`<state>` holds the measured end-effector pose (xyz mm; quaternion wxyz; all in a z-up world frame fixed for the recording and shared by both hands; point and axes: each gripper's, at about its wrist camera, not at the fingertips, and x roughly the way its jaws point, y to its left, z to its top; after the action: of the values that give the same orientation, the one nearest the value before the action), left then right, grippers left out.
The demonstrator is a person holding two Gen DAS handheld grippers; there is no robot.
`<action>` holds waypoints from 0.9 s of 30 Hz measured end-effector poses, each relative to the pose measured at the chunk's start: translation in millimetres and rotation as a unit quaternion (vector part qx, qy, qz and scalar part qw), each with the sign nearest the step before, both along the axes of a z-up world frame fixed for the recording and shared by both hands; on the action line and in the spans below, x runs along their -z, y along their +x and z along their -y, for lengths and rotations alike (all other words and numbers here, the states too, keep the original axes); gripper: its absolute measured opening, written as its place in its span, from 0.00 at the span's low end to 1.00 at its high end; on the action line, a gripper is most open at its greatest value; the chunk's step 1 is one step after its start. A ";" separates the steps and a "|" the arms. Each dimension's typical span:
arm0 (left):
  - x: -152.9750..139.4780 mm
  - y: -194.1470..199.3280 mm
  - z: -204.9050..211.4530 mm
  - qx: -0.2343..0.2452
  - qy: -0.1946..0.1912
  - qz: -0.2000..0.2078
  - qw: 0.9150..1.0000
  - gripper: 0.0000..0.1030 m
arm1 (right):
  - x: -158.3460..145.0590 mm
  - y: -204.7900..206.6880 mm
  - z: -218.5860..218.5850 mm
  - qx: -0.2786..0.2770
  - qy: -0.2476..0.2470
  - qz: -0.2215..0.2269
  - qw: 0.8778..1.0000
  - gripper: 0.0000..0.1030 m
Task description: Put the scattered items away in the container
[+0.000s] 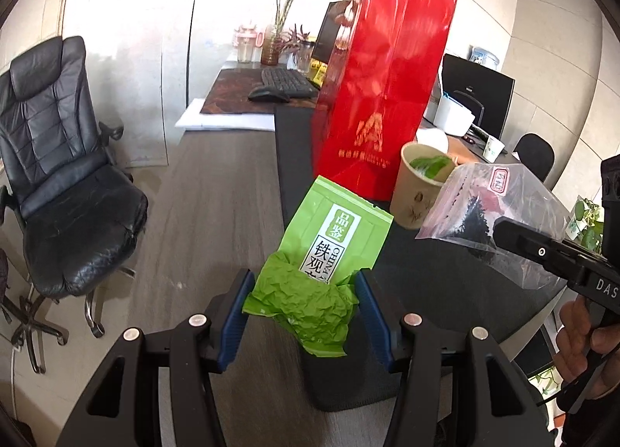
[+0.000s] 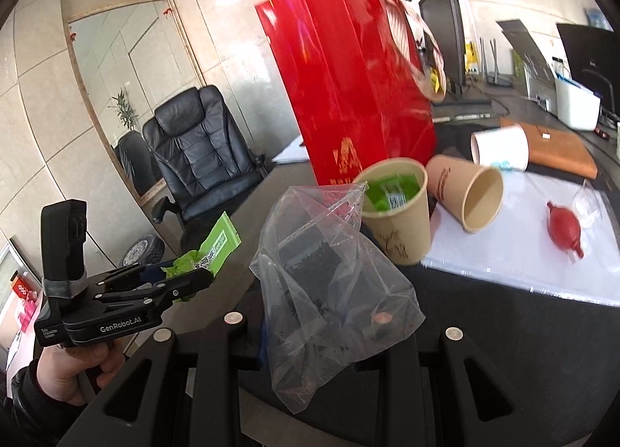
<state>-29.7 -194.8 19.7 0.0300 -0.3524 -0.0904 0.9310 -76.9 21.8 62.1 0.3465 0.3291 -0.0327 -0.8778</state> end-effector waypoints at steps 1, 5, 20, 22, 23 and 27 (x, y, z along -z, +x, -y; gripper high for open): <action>-2.8 -0.8 0.3 0.000 0.000 -0.002 1.000 0.56 | -2.1 0.0 -0.3 0.000 -0.001 -0.002 1.000 0.30; -13.8 -5.9 0.4 0.003 0.011 -0.008 1.000 0.56 | -12.5 -2.9 -3.6 0.003 -0.006 -0.009 1.000 0.30; -89.3 -28.3 2.7 0.001 -0.012 -0.049 0.999 0.56 | -95.2 -26.2 -9.5 0.000 -0.052 -0.073 0.996 0.30; -107.0 -31.9 4.3 0.001 -0.027 -0.065 0.998 0.56 | -115.5 -30.3 -9.0 -0.005 -0.056 -0.093 0.994 0.30; -116.4 -34.5 6.1 0.000 -0.033 -0.074 0.997 0.56 | -127.1 -33.5 -7.8 -0.004 -0.053 -0.107 0.993 0.30; -147.3 -46.4 16.7 -0.002 -0.014 -0.095 0.995 0.56 | -161.1 -51.4 -7.0 0.003 -0.062 -0.119 0.991 0.30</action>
<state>-76.1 -211.5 166.9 0.0312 -0.2629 -0.0751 0.9614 -128.3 28.8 223.2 0.3650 0.1999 -0.0462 -0.9081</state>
